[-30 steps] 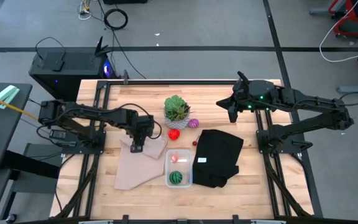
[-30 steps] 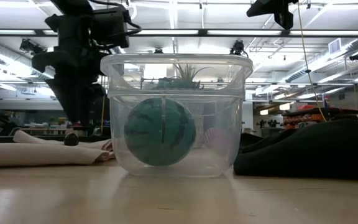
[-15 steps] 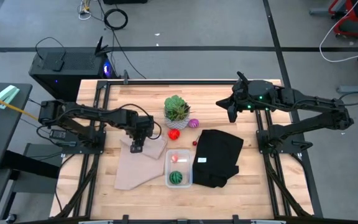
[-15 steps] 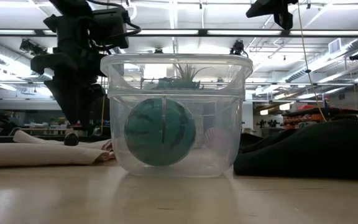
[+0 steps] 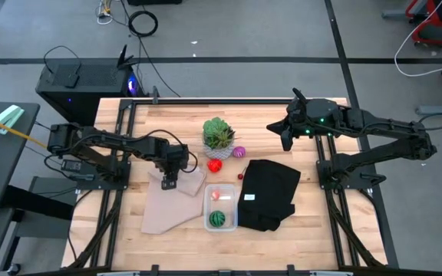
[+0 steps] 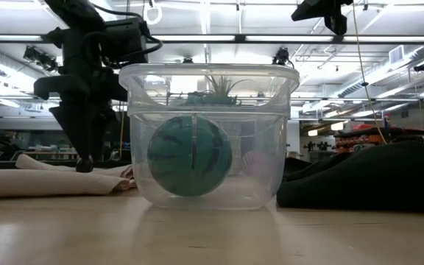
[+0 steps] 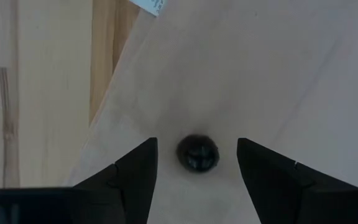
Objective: Pick and placing Produce into tupperware
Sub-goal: Put the blueberry into the transparent container
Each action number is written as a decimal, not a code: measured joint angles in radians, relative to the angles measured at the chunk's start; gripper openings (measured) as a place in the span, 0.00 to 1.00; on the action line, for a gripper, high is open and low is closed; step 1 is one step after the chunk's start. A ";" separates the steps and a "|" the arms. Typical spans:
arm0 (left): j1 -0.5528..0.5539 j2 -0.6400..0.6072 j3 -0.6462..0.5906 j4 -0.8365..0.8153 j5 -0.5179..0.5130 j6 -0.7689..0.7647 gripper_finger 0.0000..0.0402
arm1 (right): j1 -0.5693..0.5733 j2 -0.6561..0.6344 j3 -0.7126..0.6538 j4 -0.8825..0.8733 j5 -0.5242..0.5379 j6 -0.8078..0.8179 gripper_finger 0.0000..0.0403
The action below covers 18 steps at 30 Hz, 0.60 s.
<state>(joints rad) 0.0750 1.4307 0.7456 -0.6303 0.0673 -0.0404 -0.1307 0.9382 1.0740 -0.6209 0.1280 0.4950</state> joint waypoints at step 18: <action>0.000 0.000 0.000 -0.012 0.013 -0.005 0.63 | 0.000 0.000 0.000 0.000 0.000 0.000 0.02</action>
<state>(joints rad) 0.0750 1.4307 0.7456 -0.6422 0.0803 -0.0452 -0.1306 0.9382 1.0740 -0.6209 0.1276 0.4950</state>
